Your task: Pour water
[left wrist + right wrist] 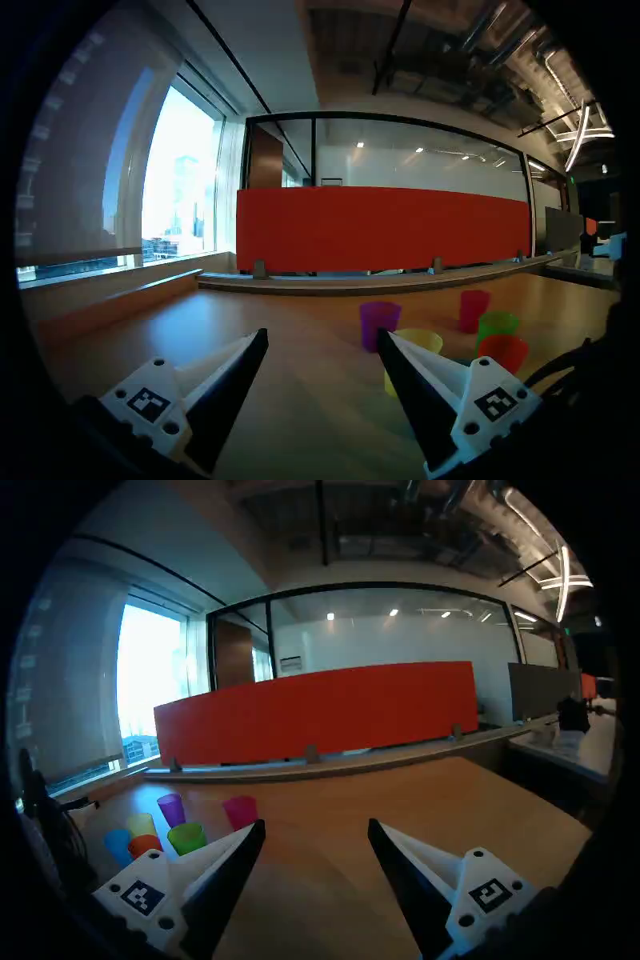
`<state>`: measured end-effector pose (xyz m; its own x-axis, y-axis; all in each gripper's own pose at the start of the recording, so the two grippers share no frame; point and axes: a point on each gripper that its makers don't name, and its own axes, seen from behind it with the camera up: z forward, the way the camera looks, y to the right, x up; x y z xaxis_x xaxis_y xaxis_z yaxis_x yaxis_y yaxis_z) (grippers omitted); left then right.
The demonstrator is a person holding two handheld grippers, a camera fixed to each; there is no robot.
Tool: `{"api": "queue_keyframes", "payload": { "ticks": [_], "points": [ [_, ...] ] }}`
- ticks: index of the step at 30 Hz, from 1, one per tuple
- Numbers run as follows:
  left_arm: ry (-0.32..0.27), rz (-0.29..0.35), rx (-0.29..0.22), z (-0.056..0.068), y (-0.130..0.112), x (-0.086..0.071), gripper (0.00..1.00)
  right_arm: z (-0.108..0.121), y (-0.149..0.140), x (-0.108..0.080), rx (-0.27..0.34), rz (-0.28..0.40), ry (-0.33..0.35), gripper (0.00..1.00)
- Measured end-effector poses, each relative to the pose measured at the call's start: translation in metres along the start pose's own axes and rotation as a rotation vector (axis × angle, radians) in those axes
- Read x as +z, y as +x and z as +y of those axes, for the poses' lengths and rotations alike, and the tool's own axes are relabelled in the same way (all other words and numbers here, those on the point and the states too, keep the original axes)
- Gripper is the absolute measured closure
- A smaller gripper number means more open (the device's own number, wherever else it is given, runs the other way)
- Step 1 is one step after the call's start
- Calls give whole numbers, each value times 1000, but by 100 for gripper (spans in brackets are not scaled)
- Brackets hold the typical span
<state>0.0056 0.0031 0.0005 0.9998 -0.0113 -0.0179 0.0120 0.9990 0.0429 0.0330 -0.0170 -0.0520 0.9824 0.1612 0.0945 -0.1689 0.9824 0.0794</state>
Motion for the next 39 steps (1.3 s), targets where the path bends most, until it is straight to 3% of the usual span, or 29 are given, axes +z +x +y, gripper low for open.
{"api": "queue_keyframes", "payload": {
  "ticks": [9, 21, 30, 39],
  "points": [
    [-1, -1, 5, 0, 0, 1, 0, 1, 5, -4, -6, 10, 0, 1],
    [-1, 0, 8, 1, 1, 1, 0, 7, 21, -11, -78, 68, -16, 1],
    [-1, 0, 8, 1, 1, 1, 0, 10, 36, 3, -149, 147, -48, 1],
    [-1, 0, 8, 1, 1, 1, 0, -8, 32, 22, -151, 204, -42, 1]
  ]
}}
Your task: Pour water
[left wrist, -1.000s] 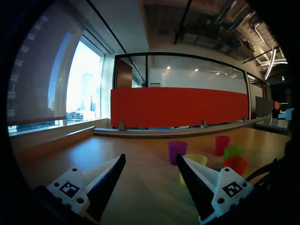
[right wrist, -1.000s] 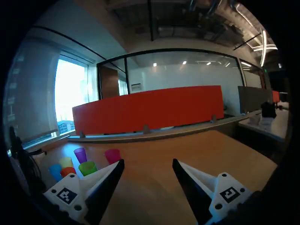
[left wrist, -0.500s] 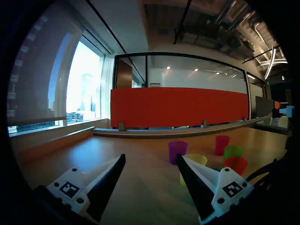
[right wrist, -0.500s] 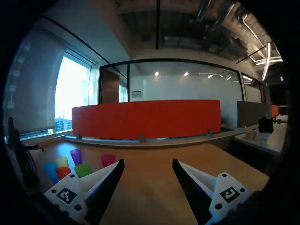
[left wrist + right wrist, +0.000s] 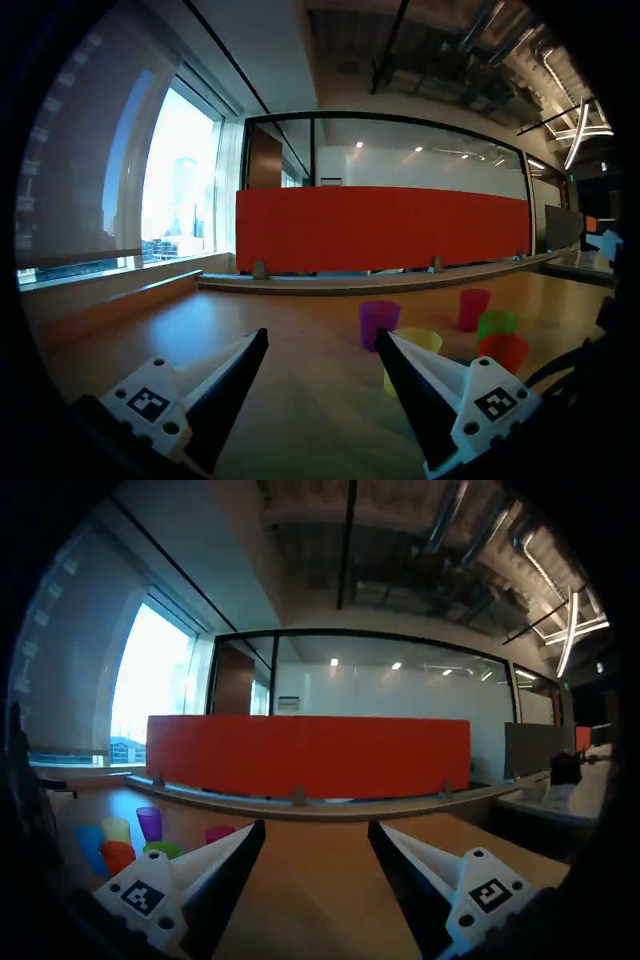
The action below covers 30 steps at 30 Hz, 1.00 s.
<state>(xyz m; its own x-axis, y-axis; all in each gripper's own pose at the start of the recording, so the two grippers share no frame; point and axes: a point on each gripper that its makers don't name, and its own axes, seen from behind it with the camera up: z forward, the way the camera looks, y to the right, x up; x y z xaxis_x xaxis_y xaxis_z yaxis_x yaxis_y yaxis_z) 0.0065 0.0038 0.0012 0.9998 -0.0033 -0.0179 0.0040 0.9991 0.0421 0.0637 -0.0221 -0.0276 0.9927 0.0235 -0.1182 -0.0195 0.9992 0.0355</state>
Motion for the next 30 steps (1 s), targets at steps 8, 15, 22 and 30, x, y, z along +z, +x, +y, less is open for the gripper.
{"api": "queue_keyframes", "payload": {
  "ticks": [8, 15, 22, 30],
  "points": [
    [0, 0, 0, 0, 0, 0, 0, 8, -29, 7, 28, -44, -37, 0],
    [0, 0, 0, 0, 0, 0, 0, 15, -41, 8, 31, -56, -52, 1],
    [0, 0, 0, -1, 0, 0, 0, 17, -54, 8, 37, -73, -52, 1],
    [0, 0, 0, -1, 0, 0, 0, 20, -64, 9, 25, -91, -55, 0]
  ]
}}
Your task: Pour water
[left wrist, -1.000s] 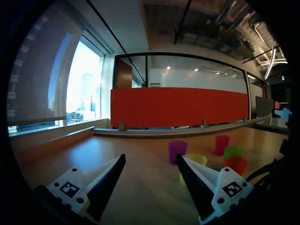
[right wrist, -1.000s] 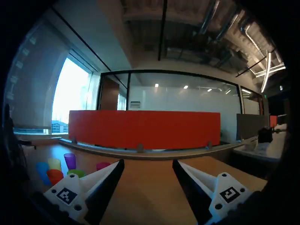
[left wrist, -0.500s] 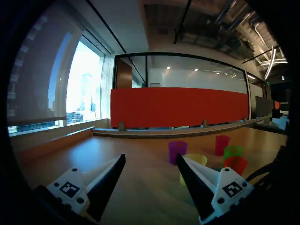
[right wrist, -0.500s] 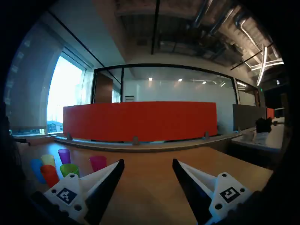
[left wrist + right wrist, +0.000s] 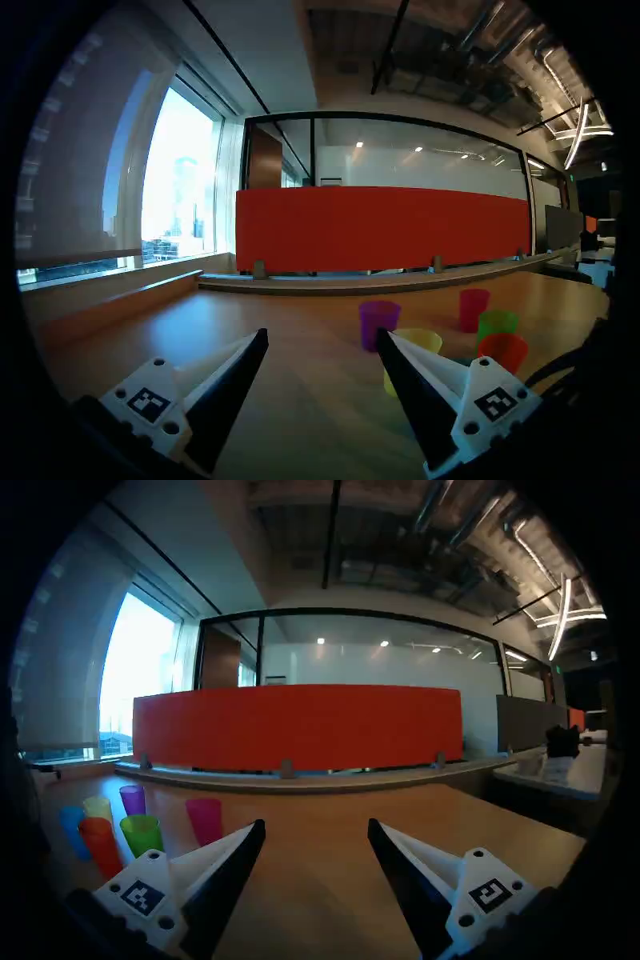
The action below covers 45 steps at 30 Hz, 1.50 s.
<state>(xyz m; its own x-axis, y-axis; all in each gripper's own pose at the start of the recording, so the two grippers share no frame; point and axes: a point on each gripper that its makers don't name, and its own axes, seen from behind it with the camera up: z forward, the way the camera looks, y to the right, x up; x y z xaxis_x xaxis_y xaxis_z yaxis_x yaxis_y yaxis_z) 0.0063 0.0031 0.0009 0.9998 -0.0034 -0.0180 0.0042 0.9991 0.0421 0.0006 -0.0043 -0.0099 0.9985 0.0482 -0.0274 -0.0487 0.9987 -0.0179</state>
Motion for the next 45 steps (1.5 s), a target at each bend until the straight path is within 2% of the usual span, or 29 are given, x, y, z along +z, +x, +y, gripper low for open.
{"api": "queue_keyframes", "payload": {
  "ticks": [45],
  "points": [
    [0, 0, 0, -1, 0, 0, 0, 0, -2, -4, -11, -24, -3, 0]
  ]
}}
